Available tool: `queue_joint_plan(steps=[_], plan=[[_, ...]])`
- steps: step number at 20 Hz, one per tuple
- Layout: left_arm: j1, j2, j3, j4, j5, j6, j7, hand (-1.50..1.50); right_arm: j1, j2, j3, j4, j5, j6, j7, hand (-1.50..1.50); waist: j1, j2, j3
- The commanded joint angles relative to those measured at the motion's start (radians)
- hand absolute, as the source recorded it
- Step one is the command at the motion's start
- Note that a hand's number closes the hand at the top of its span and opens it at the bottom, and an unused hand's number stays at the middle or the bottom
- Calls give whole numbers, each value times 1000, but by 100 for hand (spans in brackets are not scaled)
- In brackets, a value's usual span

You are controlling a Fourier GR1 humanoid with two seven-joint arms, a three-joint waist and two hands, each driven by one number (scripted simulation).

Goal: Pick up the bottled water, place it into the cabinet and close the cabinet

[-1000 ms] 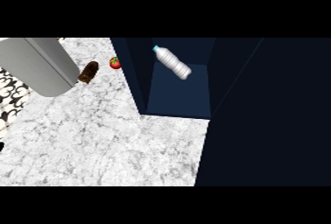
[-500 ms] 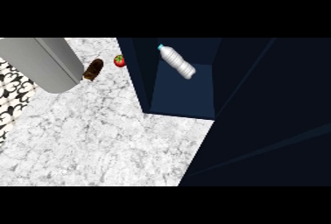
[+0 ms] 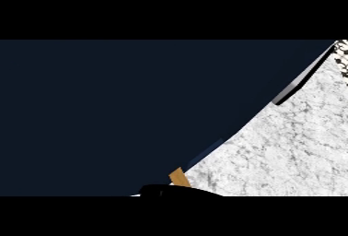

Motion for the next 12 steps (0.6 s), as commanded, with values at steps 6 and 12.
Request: queue_joint_plan(steps=[6,12], plan=[[142,-20,154,54,44,-139,-40,-150,-393,24,-56,355,-242,-86,-50,150,-53,5,8],[218,-103,214,102,-10,-241,-63,-150,-357,24,-143,464,-313,-29,-45,150,-94,5,9]])
